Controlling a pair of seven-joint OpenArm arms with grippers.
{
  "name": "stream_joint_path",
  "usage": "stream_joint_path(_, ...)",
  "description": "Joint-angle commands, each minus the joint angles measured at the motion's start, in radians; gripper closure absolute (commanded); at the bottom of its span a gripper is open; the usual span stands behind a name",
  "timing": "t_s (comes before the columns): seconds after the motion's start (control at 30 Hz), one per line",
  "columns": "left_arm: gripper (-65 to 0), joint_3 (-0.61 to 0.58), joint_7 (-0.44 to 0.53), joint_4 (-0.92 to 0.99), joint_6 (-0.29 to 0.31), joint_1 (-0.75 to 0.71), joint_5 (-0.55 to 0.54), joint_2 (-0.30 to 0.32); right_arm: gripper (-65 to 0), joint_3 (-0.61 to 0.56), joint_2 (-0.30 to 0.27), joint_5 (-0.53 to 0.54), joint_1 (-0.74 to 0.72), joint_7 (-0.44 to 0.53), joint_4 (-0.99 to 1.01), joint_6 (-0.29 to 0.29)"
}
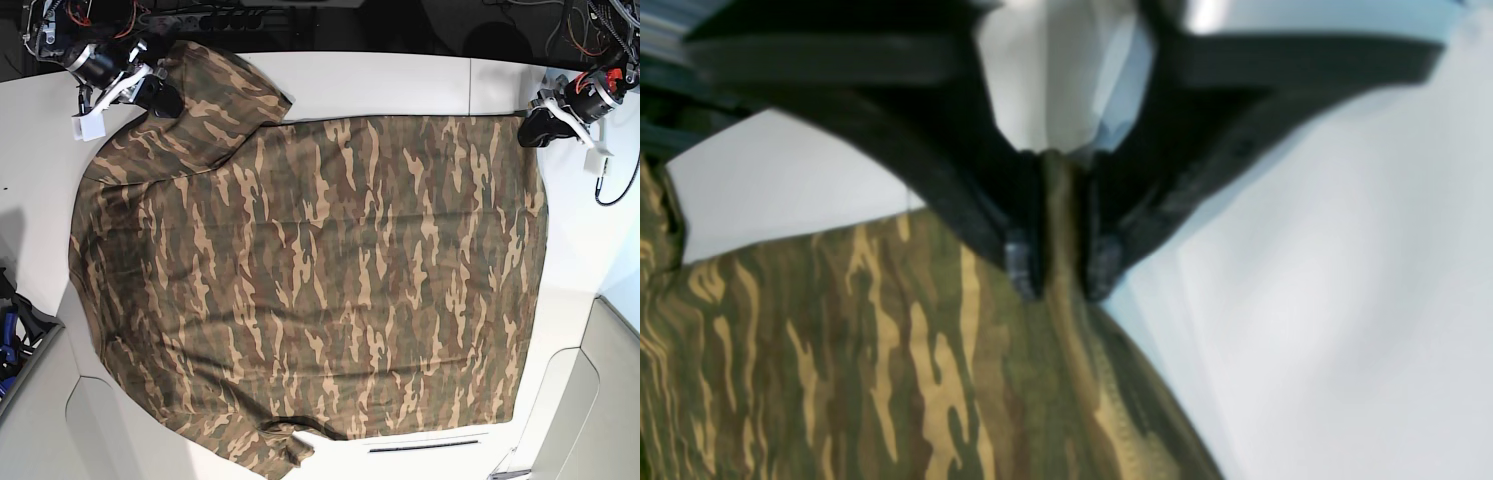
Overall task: Fold the T-shirt properly
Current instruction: 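Lower both grippers and pinch the shirt's shoulder corners, then lift the shoulders and fold them over toward the hem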
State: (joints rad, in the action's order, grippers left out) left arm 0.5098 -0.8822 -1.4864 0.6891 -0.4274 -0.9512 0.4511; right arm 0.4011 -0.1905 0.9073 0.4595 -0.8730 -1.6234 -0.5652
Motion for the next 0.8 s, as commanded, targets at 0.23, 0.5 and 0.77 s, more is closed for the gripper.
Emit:
stream_joint_path(0.23, 0.0, 0.009, -0.028, -0.049, 0.009, -0.002, -0.047, 0.032, 0.0, 0.012, -0.008, 0.065, -0.002, -0.054, -0.028, -0.016)
stream_joint_path(0.5, 0.0, 0.037, -0.138, -0.194, 0.009, -0.005, -0.088, 0.031, 0.0, 0.134, -0.008, 0.177, 0.018, -0.127, -0.09, -0.036)
stream_joint_path(0.77, 0.0, 0.042, -0.116, -0.279, 0.009, -0.001, -0.14, 0.031, 0.0, 0.235, -0.008, 0.23, 0.008, -0.145, -0.154, -0.042)
